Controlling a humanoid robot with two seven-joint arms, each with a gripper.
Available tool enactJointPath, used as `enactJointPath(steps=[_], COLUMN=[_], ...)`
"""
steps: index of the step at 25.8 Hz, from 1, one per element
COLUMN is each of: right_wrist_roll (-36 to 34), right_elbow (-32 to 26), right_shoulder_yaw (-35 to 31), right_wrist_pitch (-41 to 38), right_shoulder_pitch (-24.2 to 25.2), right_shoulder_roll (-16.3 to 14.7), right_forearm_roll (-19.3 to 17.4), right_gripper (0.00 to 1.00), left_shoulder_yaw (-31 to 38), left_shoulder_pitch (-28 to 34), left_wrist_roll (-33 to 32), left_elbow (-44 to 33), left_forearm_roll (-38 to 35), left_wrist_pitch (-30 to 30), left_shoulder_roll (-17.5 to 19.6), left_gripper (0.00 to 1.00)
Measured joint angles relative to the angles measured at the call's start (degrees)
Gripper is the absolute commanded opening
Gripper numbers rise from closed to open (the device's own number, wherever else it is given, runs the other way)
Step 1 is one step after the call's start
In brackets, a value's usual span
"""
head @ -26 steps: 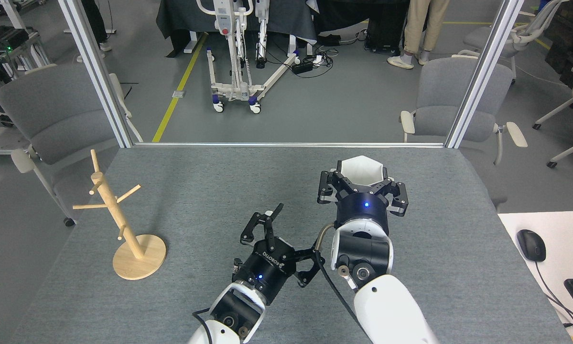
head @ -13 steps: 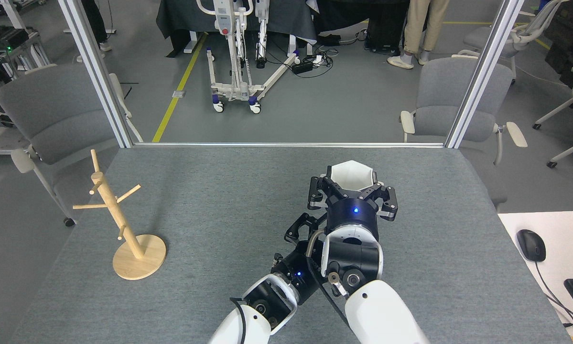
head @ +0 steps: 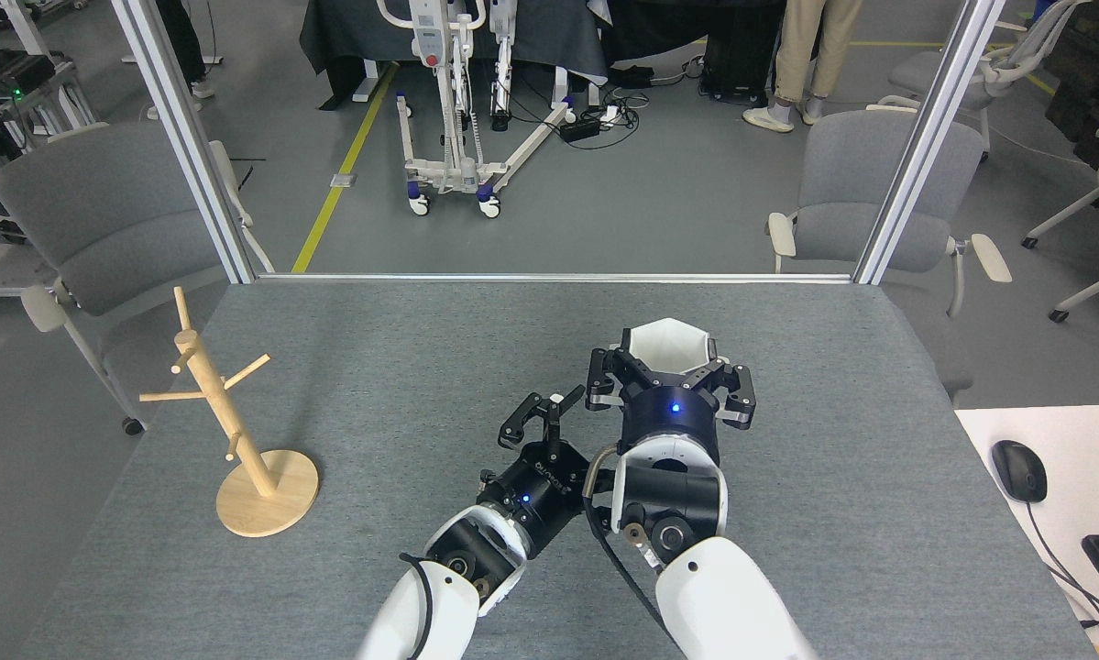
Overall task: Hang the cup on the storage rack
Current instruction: 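Bring the left gripper under the cup held by the right gripper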
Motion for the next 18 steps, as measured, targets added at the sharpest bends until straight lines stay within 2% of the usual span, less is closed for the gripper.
enactJointPath(steps=[3,7,10,18], right_wrist_roll=[0.0,0.0,0.0,0.1], right_elbow=[0.2,0.4,0.4,0.6], right_shoulder_yaw=[0.0,0.0,0.5,1.0], right_wrist_pitch=[0.0,0.0,-0.1,0.0], right_shoulder_pitch=[0.0,0.0,0.0,0.0], right_shoulder_roll=[0.0,0.0,0.0,0.0], right_forearm_roll=[0.0,-0.1,-0.1,-0.1], right_gripper=[0.00,0.00,0.00,0.00], left_shoulder_yaw=[1.0,1.4,1.3,1.5], left_shoulder_pitch=[0.1,0.0,-0.7,-3.1], left_wrist_roll=[0.0,0.1,-0.8,-2.4], left_elbow=[-0.6,-0.7,1.0,4.6], left_forearm_roll=[0.3,0.8,1.0,1.5], left_wrist_pitch=[-3.8,-11.8,-14.7,-12.5], left_shoulder_roll=[0.0,-0.3,-0.8,-1.2], left_gripper=[0.99,0.99,0.99,0.99])
